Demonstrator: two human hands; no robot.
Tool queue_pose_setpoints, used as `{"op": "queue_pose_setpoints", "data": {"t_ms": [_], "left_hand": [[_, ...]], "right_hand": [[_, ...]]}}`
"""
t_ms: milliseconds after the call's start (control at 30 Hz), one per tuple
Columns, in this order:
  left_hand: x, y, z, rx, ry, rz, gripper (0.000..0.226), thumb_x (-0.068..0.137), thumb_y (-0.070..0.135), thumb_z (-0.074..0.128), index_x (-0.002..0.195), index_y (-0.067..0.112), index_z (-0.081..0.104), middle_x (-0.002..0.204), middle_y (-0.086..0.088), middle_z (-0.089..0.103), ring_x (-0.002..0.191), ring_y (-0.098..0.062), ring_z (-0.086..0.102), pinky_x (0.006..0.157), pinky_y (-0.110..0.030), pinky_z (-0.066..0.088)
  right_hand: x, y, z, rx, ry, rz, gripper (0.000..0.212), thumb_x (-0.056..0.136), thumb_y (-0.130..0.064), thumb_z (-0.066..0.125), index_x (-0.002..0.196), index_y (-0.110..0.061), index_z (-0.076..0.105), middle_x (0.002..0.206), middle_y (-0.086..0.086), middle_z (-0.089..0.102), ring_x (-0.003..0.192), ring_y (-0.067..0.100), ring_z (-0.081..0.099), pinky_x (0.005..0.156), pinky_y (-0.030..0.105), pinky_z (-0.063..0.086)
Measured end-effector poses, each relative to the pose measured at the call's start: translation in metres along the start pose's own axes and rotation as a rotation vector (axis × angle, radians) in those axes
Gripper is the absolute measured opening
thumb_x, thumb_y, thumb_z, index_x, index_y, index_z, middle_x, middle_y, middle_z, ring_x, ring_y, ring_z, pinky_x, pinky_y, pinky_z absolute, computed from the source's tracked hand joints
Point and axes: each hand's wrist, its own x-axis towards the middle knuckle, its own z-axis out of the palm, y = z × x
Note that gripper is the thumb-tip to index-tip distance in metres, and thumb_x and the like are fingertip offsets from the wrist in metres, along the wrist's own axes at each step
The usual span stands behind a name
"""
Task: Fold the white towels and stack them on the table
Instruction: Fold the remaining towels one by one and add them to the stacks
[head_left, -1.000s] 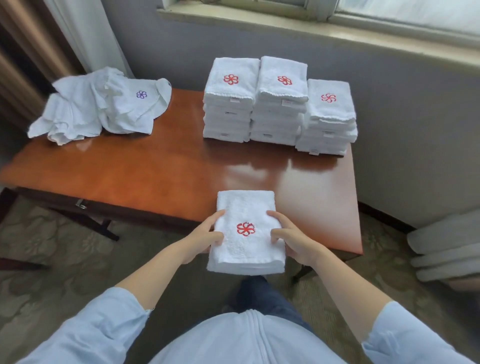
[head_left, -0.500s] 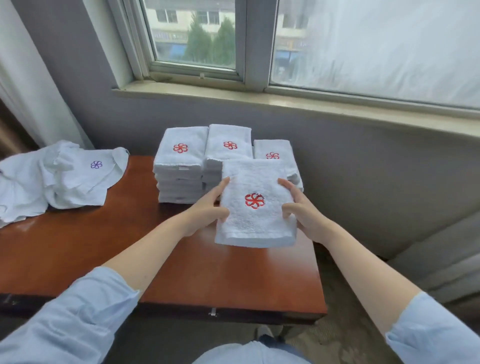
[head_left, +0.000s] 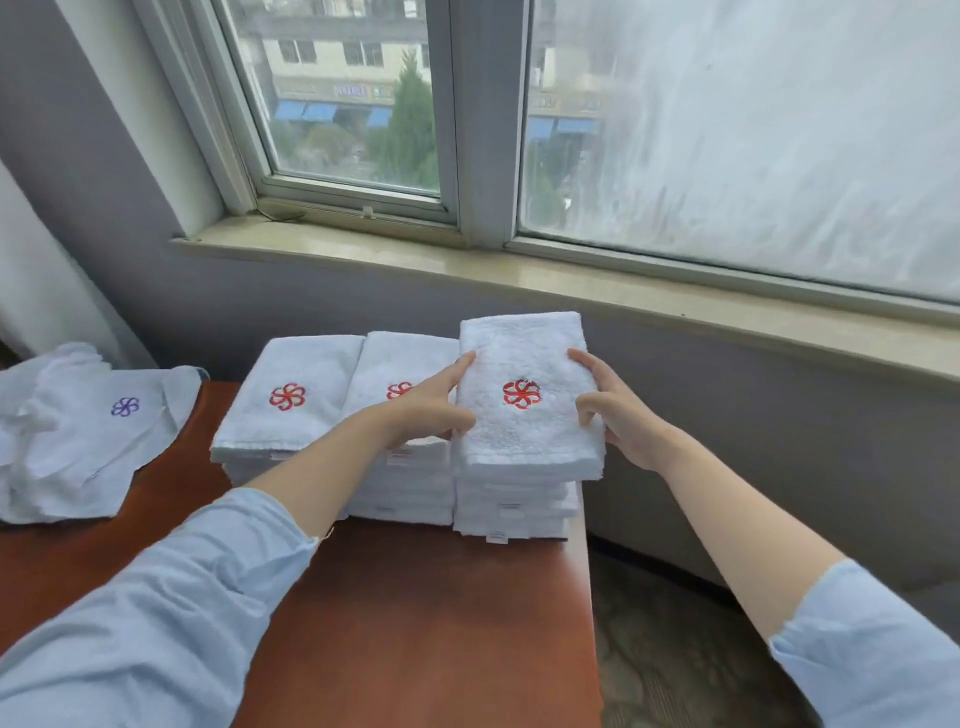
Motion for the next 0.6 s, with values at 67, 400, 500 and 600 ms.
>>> {"op": "queue_pose_setpoints", "data": {"t_ms": [67,400,500,600], "left_hand": [[0.018,0.000,-0.003,0.011,-0.008,-0.043,0.104,0.066,0.012,0.057,0.153,0.047,0.012,0.126,0.014,0.054,0.092,-0.011,0.063,0.072,-0.021,0.054],[0.061,-0.023,0.006,0.238,-0.008,-0.242,0.096,0.080,0.006,0.054,0.156,0.040,0.008,0.132,-0.001,0.052,0.102,-0.017,0.056,0.081,-0.025,0.049],[0.066,-0.022,0.015,0.349,0.013,-0.238,0.093,0.084,0.002,0.050,0.157,0.036,0.002,0.152,0.000,0.033,0.114,-0.017,0.051,0.074,-0.019,0.043],[0.063,-0.021,0.028,0.489,0.085,-0.196,0.088,0.088,-0.002,0.045,0.158,0.030,0.002,0.164,0.001,0.009,0.138,-0.024,0.037,0.091,-0.023,0.041]], "right_hand": [[0.021,0.005,-0.005,-0.003,-0.008,0.032,0.077,0.058,-0.012,0.052,0.108,-0.069,0.050,0.139,-0.011,0.048,0.119,0.021,0.057,0.104,0.050,0.046],[0.067,0.053,-0.001,-0.052,-0.034,0.135,0.086,0.072,0.000,0.050,0.143,-0.047,0.035,0.137,-0.010,0.044,0.114,0.015,0.055,0.095,0.043,0.054],[0.066,0.057,0.003,-0.068,0.001,0.106,0.087,0.074,0.004,0.050,0.148,-0.039,0.032,0.140,-0.007,0.042,0.112,0.011,0.055,0.077,0.026,0.052],[0.064,0.056,0.005,-0.148,0.037,0.087,0.087,0.076,0.002,0.053,0.152,-0.034,0.028,0.146,-0.002,0.035,0.118,0.015,0.051,0.083,0.027,0.050]]}}
